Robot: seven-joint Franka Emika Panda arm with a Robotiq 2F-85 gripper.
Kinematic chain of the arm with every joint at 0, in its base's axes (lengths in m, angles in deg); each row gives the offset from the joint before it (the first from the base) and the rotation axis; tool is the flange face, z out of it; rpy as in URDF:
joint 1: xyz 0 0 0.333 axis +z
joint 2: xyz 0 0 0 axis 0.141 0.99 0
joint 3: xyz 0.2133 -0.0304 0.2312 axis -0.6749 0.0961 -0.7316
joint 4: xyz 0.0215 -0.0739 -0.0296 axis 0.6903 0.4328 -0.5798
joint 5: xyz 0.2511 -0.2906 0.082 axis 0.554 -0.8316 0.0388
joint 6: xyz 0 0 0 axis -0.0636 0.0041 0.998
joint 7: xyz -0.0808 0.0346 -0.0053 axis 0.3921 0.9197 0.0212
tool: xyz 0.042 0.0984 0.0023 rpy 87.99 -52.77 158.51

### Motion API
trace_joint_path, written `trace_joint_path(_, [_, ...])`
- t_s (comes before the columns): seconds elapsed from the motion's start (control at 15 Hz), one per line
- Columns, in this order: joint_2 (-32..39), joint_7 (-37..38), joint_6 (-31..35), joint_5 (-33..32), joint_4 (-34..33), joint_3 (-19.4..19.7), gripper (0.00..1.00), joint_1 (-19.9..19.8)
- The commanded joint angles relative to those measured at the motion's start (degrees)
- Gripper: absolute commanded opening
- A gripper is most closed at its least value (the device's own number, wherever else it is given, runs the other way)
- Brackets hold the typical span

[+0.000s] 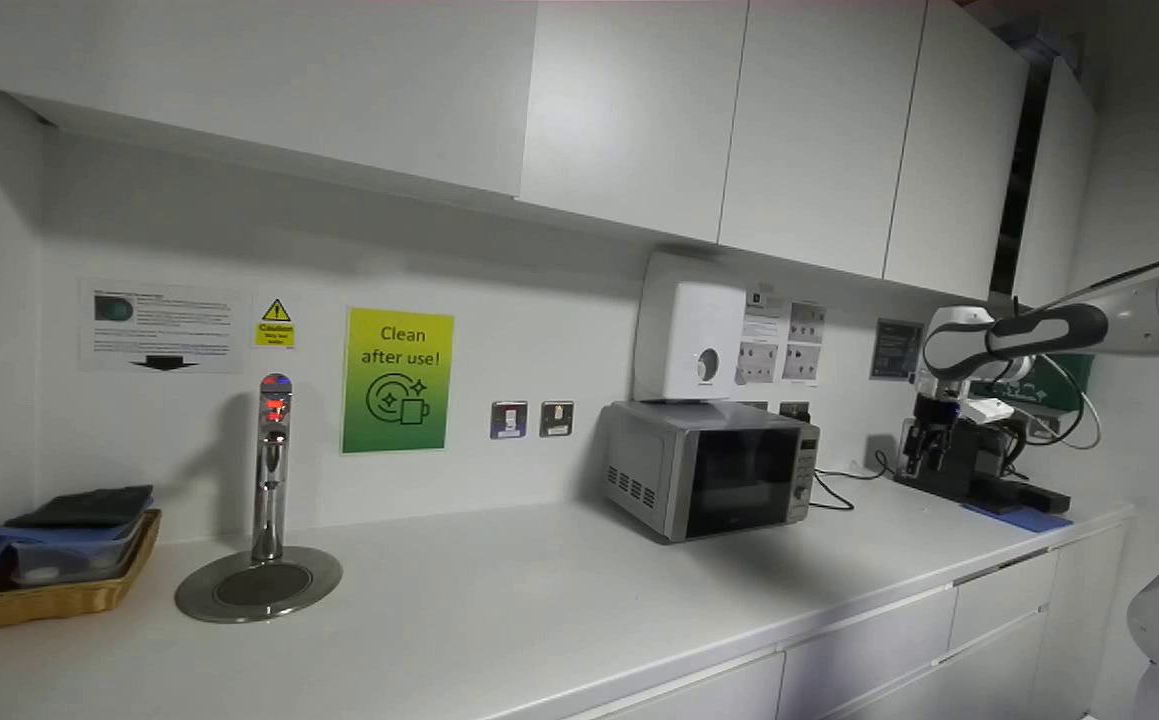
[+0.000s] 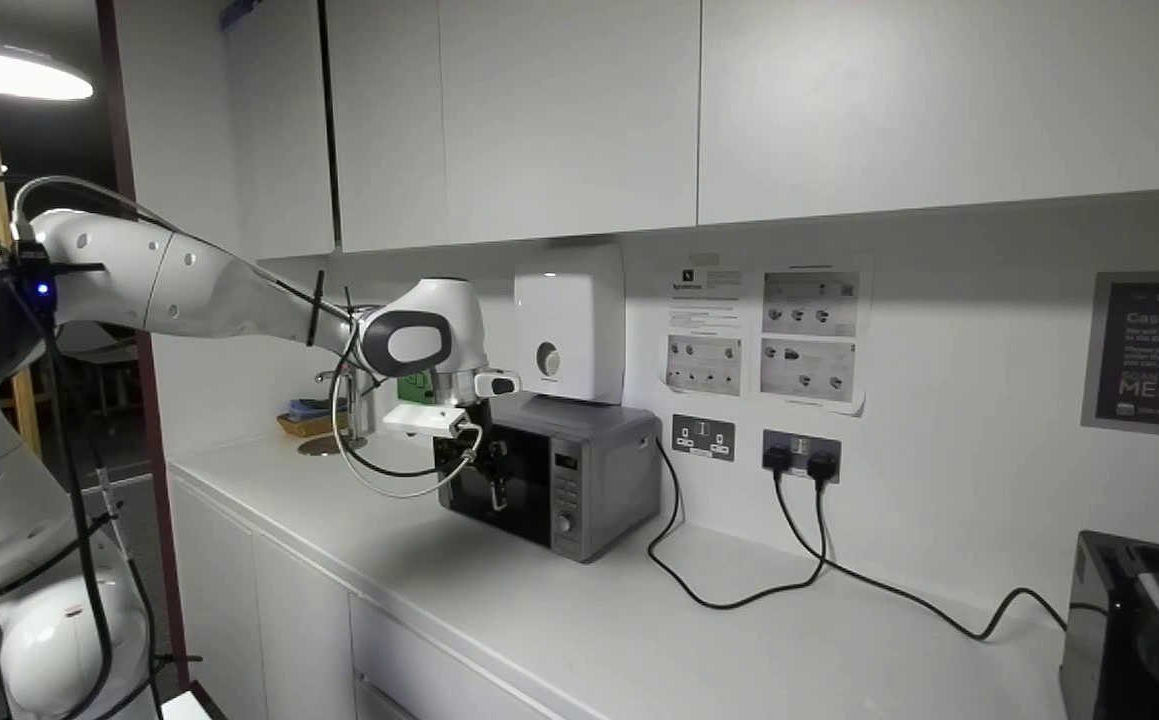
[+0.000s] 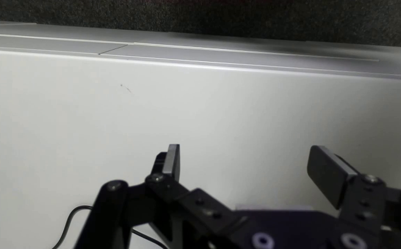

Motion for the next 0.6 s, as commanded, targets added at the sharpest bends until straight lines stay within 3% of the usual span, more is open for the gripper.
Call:
trace_joint_path(0.0, [-0.8,0.9,0.6,0.8,0.8,-0.4,1.00,0.0])
trace_joint_path(0.53, [0.3,10.3,2.6,6.1,2.1,-4.3,1.00,1.8])
